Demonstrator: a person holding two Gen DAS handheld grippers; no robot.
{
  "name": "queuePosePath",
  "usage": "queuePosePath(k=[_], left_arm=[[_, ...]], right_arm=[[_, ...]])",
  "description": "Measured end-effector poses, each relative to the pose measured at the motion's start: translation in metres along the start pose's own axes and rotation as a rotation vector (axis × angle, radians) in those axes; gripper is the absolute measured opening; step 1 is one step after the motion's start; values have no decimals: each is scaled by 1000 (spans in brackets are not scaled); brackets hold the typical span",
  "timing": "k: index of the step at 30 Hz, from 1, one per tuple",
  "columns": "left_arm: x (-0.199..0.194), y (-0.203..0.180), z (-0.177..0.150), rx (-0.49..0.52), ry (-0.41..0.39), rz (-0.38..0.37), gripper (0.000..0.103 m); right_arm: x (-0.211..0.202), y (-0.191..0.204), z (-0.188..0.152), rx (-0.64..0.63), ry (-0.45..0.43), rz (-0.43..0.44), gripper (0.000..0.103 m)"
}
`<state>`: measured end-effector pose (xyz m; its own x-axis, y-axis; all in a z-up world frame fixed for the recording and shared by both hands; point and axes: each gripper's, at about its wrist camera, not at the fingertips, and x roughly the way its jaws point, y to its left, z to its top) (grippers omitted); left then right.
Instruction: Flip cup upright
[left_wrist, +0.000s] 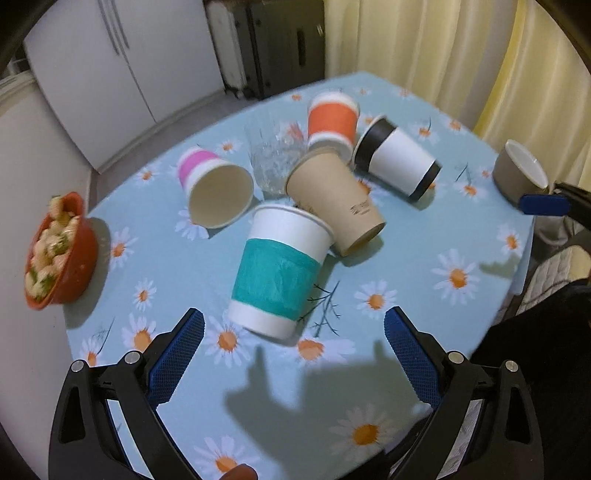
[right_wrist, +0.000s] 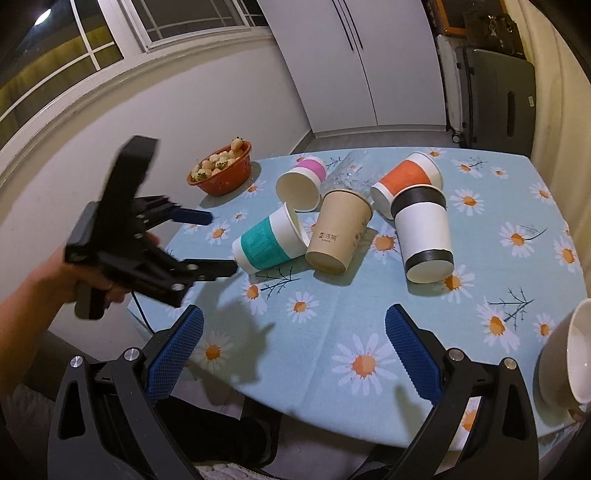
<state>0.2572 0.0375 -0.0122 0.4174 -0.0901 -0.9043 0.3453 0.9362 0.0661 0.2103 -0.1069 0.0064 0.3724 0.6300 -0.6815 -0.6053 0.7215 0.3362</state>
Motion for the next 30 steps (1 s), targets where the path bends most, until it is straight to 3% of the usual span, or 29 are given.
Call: queuePosePath(k=[3,11,15,17,20,26,30], left_arm=[[22,12,11,1,55,-12,84],[58,25,29,52,167,-30,83],[69,27,33,61,187,-32,81],[72,25,34,70,200,-41,70],[75,24,34,87,218,-33,62],[67,22,31,78,207,-34,62],[47,24,23,19,195,-36,62]], right_arm=[[7,-6,0,10,15,13,98],[14,-21,-5,30,43,27,98],[19,-25,-8,32,62,6,98],[22,-25,-9,29,76,5,98],[26,-25,-9,35,86,10,98],[34,-27,-8,93,117,64,98],[34,-31,-7,138,121,108,98]])
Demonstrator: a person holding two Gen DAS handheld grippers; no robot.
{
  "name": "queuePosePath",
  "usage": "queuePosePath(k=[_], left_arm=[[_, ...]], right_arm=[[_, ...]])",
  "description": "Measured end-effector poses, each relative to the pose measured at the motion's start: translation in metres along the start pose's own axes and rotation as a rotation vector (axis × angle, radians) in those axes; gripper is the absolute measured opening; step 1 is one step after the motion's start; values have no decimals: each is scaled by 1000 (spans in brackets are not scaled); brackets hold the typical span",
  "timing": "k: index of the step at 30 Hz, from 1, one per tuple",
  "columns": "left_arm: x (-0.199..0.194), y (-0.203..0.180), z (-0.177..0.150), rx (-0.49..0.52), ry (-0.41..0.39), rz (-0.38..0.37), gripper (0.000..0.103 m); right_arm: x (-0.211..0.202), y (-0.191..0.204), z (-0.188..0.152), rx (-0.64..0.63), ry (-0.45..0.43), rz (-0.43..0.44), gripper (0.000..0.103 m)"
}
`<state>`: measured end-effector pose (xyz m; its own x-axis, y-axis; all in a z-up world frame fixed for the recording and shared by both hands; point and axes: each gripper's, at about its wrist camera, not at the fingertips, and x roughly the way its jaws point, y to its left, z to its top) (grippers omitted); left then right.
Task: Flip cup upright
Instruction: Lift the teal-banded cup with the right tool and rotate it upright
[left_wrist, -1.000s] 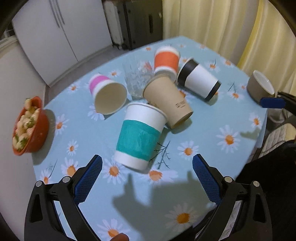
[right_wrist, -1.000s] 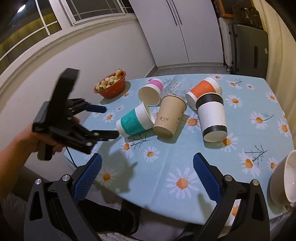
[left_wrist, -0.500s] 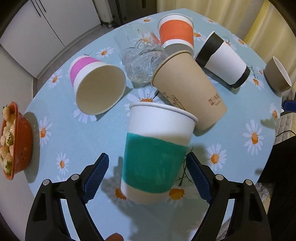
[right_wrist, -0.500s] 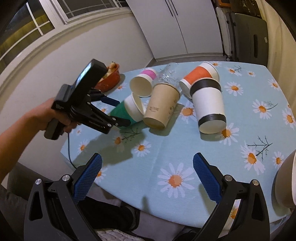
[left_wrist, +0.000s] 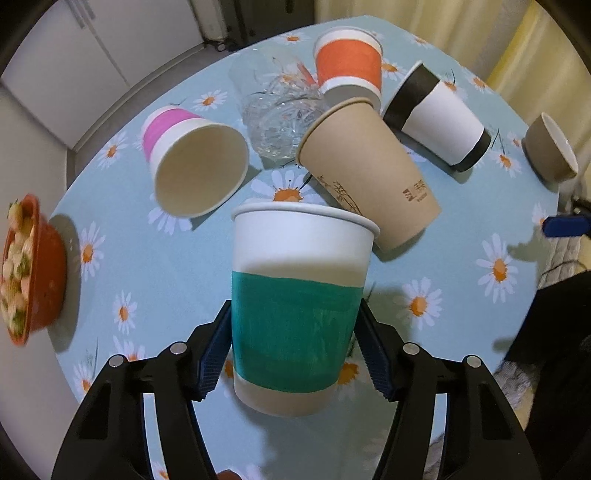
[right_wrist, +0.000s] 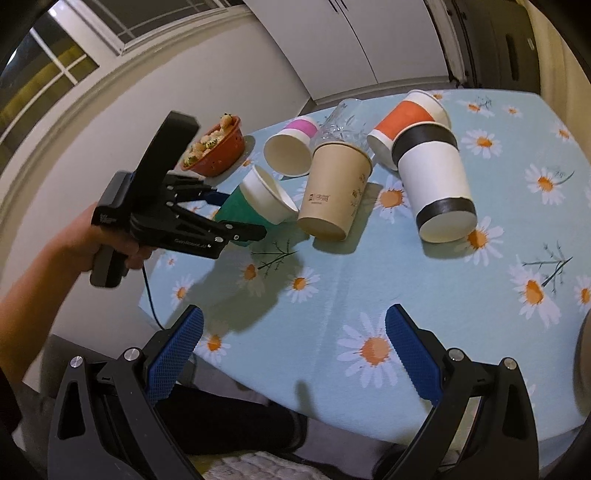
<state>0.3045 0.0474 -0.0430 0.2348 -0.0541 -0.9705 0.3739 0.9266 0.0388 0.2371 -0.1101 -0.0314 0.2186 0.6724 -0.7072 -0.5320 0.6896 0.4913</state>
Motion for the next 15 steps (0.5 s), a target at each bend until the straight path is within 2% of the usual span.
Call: queuePosePath(k=[4,8,15], left_arm=[[-17,2,-13,-114,-19,-60,62],[-29,-4,-31,-247,-30,-154,62],[-34,-21,-62,-518,-55,-266,62]], right_arm=[[-6,-2,0,36,-8,47,98],[-17,-3,-1,44,-30,75,98],[-34,-18,-9,101,-33,110,98]])
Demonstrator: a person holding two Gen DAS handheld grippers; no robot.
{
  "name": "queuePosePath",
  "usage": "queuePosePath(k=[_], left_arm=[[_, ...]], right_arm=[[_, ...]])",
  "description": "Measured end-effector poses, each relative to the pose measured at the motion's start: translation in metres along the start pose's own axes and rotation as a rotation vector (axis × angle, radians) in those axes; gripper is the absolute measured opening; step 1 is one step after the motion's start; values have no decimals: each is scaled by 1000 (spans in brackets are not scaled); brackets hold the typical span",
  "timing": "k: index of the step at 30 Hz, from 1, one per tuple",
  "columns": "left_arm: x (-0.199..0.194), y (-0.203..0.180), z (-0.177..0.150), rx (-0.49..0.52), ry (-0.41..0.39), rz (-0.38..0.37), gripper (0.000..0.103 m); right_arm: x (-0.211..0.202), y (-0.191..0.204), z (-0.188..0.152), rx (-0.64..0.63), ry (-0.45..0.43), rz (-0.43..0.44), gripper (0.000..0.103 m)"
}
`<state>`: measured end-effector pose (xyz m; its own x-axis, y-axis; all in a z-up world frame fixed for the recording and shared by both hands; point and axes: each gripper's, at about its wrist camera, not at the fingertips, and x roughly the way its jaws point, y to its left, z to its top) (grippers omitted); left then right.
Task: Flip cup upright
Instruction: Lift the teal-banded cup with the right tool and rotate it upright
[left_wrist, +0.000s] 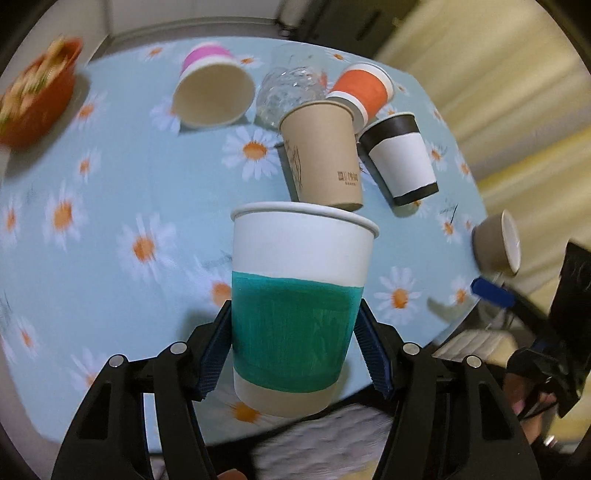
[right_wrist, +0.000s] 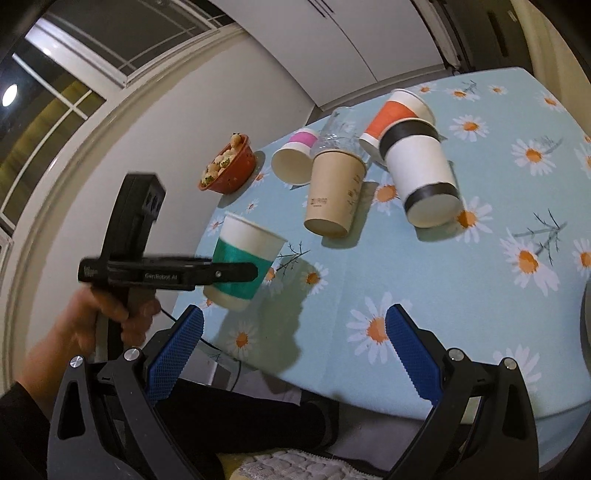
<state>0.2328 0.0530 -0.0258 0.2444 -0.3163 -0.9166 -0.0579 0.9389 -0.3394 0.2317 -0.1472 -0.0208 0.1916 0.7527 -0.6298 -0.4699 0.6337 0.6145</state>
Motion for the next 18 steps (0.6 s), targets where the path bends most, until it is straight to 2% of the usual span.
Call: queuePosePath(k=[2,6,11,18], left_arm=[[7,-1,-4,-76,2,-42,62],[18,-4,-22,-203,-2,-77,62],[27,-16,-28,-251,-29,-52,62],[42,-20,-28,-298,-17,-32,62]], right_arm=[[-3,-6,-1,13,10,8,98],[-13,-20,-2,61,11,31,98],[-20,-42,-1,157,13,66,98],[-23,-55,0,204,16,53,98]])
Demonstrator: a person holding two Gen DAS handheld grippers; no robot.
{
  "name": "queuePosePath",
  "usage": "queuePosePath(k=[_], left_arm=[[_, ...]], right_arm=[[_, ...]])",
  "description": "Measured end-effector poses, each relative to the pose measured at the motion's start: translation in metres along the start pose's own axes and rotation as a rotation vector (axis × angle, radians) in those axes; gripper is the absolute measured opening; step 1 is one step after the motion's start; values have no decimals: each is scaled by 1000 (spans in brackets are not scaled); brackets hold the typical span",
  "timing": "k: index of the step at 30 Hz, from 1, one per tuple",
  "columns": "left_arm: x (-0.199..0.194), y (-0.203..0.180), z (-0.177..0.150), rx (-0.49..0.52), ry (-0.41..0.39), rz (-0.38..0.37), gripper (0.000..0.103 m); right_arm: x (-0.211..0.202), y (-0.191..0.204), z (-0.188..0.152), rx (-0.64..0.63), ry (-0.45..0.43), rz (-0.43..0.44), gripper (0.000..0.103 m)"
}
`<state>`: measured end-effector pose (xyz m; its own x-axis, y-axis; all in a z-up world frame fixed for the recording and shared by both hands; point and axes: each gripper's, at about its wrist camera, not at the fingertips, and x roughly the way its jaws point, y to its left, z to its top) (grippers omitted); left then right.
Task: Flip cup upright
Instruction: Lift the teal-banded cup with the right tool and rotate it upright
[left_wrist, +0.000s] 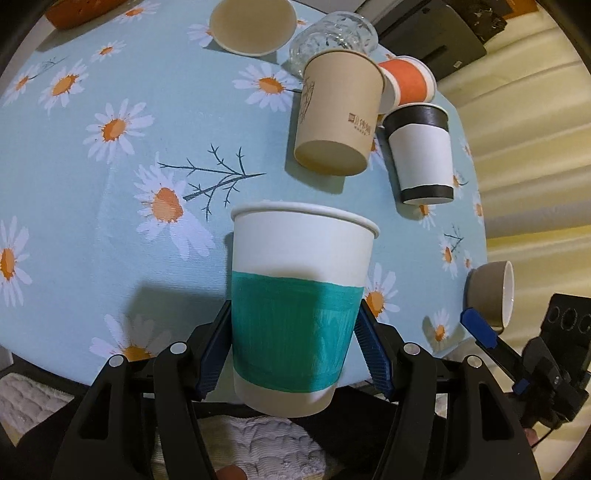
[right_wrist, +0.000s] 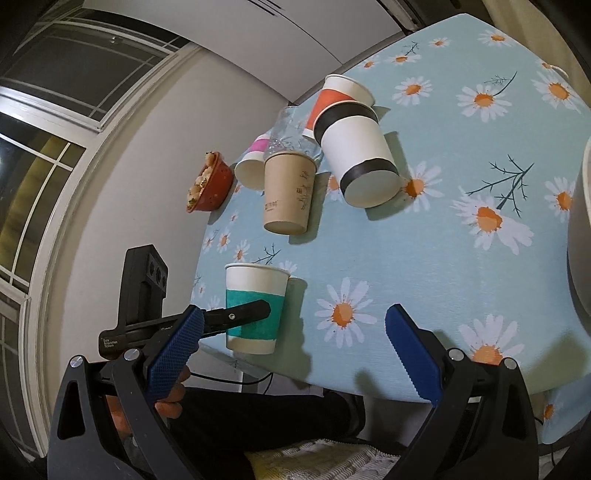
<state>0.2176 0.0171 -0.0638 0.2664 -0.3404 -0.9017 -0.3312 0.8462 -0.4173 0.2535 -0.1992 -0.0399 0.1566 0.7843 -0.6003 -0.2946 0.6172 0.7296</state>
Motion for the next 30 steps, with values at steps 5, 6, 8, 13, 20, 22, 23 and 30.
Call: queuePosePath(k=[5,6,8,13,20,22,23,30], left_arm=[[4,-1,3,-5,-13,49,67],[3,-1,4,-2,-16,59,68],[-1,-2,4,12,-34,78,69],[-10,-3,4,28,-54,80,74],[-17,2,2,25,-57,70,75],[-17,0,2,28,-58,70,75],[-19,0,1,30,-60,70,75],[-33,1,0,36,-82,47,75]], right_arm=[[1,3,0,-15,6,-5,98],[2,3,0,-15,7,-5,98],[2,3,0,-15,7,-6,98],[3,3,1,-17,6,-8,98],[8,3,1,-20,11,-23,98],[9,2,2,-20,12,-29,98],[10,2,2,-20,12,-30,98],[18,0,1,-25,27,-44,98]])
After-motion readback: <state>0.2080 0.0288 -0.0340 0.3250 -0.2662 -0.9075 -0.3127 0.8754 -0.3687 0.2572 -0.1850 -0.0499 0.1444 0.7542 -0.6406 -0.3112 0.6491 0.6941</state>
